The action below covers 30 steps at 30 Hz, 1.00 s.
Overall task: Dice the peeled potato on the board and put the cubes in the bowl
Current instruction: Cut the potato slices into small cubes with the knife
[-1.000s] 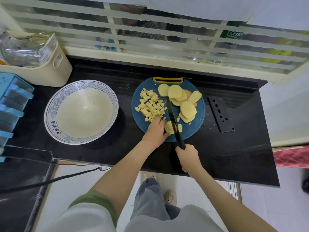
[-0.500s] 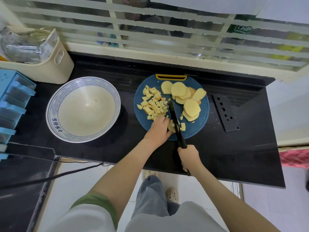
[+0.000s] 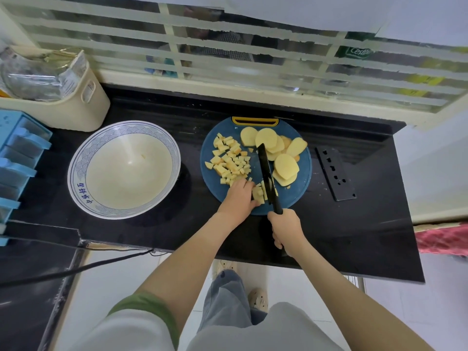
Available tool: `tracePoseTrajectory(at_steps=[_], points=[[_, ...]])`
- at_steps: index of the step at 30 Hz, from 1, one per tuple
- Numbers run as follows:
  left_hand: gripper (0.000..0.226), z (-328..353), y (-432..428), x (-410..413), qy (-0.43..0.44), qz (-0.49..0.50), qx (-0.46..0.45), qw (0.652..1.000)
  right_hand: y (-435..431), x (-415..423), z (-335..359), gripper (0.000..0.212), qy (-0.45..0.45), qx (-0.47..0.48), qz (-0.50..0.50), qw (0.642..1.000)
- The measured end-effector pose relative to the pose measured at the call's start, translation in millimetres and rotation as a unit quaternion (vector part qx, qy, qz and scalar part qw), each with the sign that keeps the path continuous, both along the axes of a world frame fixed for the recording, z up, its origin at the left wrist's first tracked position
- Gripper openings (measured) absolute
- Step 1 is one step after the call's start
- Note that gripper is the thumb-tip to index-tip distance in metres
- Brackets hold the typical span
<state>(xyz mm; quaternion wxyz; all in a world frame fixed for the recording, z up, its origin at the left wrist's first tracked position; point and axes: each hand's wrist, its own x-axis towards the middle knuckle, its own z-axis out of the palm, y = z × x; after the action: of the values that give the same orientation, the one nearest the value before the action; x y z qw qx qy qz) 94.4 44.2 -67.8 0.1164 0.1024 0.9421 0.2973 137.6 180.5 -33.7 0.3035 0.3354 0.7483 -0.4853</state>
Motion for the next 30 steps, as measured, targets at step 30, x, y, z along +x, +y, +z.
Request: tracePoseTrajectory(at_steps=[30], points=[[0.004, 6.8, 4.3, -11.4, -0.153, 0.161, 0.155, 0.962, -25.7, 6.9, -18.1, 0.014, -0.063, 0.001, -0.054, 0.997]])
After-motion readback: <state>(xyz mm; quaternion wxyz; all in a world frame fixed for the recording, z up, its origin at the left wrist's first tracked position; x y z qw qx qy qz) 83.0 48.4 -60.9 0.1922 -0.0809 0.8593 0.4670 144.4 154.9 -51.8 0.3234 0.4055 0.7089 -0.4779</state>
